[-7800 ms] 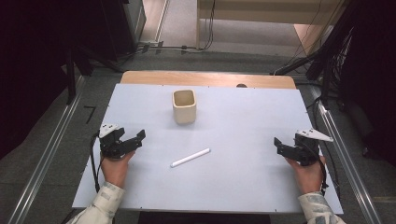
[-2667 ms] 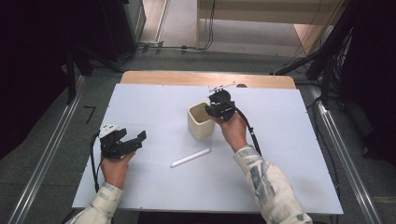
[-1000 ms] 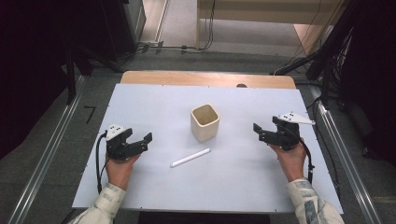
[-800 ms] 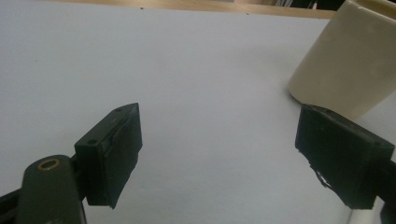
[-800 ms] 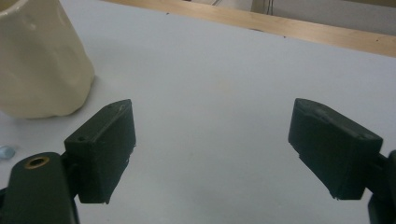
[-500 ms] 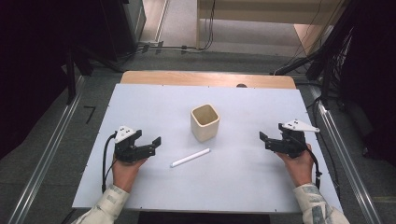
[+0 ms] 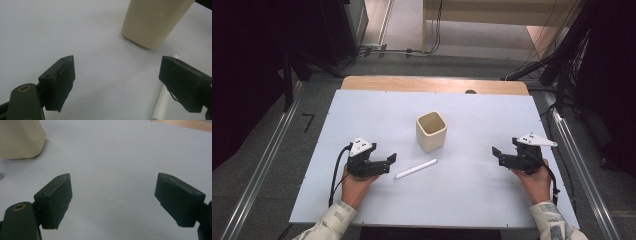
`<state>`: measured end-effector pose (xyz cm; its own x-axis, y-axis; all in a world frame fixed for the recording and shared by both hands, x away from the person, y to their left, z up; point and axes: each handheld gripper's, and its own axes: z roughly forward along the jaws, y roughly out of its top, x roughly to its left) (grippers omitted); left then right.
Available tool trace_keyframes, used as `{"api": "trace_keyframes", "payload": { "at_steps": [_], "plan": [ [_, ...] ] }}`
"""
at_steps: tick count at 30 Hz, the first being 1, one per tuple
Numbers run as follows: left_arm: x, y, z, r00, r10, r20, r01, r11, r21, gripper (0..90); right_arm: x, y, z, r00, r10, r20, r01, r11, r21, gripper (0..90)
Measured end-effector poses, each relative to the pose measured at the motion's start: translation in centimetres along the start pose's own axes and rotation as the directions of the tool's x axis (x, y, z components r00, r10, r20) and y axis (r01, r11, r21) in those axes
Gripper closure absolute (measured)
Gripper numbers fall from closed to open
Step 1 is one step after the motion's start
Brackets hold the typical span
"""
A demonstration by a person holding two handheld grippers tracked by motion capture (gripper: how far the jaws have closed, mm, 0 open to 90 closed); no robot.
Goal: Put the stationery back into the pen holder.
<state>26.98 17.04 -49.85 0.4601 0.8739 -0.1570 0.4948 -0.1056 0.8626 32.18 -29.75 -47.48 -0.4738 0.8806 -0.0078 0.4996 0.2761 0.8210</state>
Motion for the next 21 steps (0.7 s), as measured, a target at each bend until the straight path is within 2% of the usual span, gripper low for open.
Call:
{"api": "trace_keyframes", "payload": {
  "at_steps": [3, 6, 10, 21],
  "plan": [
    [-0.5, -0.1, 0.4, 0.9996, 0.027, 0.006, -0.027, 0.9996, 0.011, 14.3, -0.1, -0.3, -0.1, 1.0, -0.001, -0.005, 0.001, 1.0, 0.009, 12.7],
    [-0.8, -0.1, 0.7, 0.9994, 0.032, 0.01, -0.032, 0.9993, 0.017, 14.3, -0.1, -0.5, -0.1, 0.9999, -0.006, -0.009, 0.006, 0.9998, 0.02, 12.7],
    [-1.5, -0.2, 1.2, 0.998, 0.058, 0.024, -0.058, 0.9977, 0.034, 14.5, -0.2, -1.0, -0.2, 0.9999, -0.011, -0.007, 0.011, 0.9992, 0.039, 12.7],
    [-2.6, -0.5, 2.4, 0.9943, 0.086, 0.063, -0.089, 0.9951, 0.044, 16.3, -0.3, -1.3, -0.6, 1.0, -0.004, -0.008, 0.004, 0.9991, 0.042, 12.8]
  ]
}}
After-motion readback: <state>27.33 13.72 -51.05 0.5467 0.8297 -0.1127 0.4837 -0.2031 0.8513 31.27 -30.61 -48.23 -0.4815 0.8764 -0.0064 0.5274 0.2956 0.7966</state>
